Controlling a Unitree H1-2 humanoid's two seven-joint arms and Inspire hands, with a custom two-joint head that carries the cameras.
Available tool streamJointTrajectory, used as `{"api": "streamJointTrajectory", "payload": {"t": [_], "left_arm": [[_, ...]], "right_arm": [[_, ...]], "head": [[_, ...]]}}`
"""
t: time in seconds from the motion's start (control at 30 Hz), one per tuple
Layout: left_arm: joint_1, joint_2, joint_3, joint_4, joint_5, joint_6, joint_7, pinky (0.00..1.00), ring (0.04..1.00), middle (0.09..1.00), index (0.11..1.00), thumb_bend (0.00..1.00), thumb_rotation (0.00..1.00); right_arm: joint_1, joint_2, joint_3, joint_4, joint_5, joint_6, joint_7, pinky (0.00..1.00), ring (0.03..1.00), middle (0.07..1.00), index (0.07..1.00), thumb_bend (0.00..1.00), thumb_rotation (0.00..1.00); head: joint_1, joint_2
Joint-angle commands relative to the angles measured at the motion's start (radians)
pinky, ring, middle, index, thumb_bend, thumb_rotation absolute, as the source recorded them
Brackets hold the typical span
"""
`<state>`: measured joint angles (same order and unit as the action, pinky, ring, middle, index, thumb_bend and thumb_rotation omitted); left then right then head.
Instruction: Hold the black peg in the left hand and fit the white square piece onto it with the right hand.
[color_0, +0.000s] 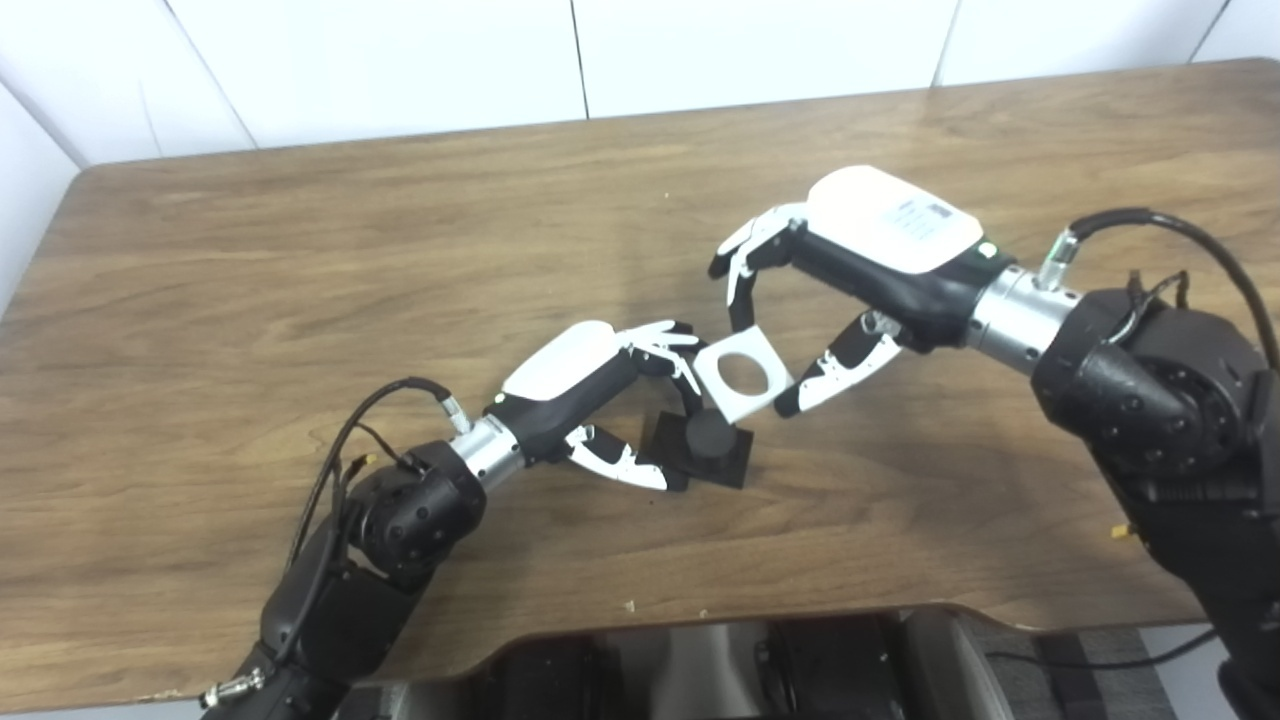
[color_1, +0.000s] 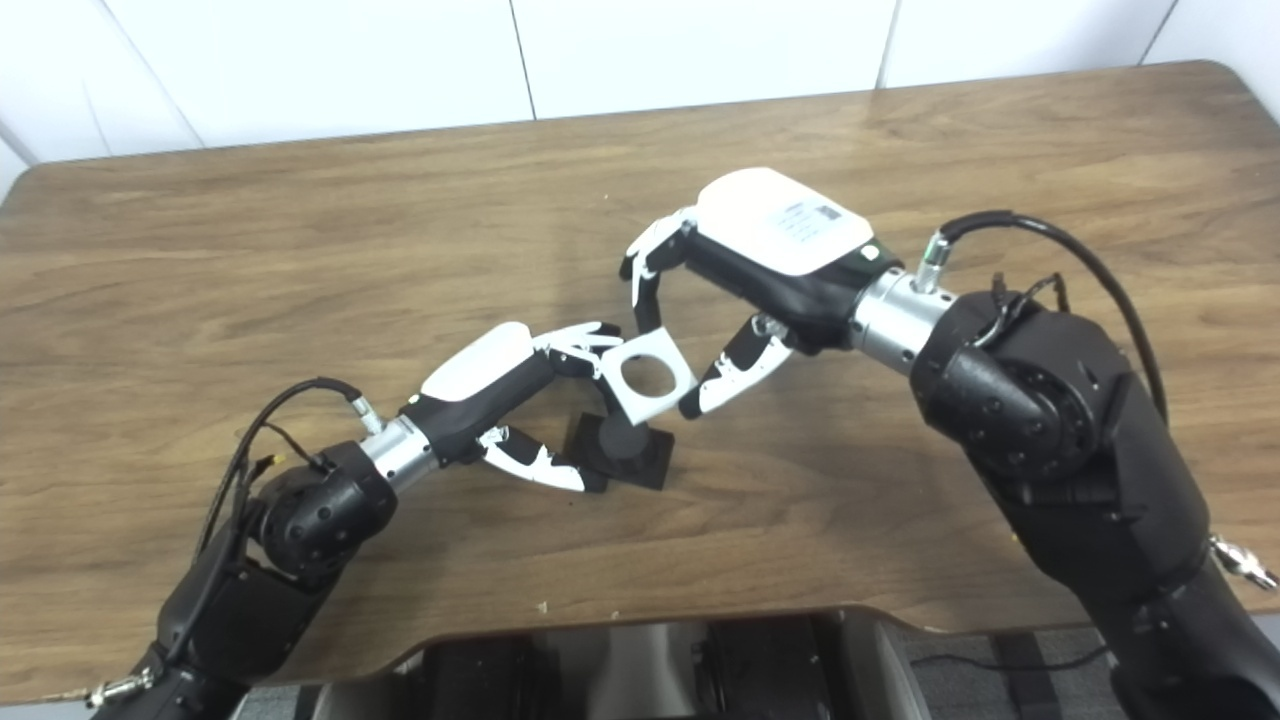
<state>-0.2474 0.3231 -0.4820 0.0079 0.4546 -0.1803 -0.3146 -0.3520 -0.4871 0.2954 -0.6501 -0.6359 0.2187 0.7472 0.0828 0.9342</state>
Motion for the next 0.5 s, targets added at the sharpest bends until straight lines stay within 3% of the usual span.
{"api": "streamJointTrajectory", "payload": {"t": [0.0,0.47], "left_arm": [[0.042,0.037,-0.044,0.073,0.086,0.095,-0.079,0.90,0.951,0.869,0.492,0.52,0.07],[0.045,0.033,-0.046,0.067,0.086,0.096,-0.077,0.89,0.952,0.871,0.493,0.52,0.07]], "right_arm": [[-0.017,0.002,-0.003,-0.031,0.006,-0.029,-0.009,0.68,0.773,0.747,0.479,0.52,0.14],[0.011,0.022,0.045,-0.022,-0.025,-0.079,-0.006,0.67,0.756,0.741,0.480,0.52,0.14]], "head": [[0.001,0.001],[-0.001,0.004]]}}
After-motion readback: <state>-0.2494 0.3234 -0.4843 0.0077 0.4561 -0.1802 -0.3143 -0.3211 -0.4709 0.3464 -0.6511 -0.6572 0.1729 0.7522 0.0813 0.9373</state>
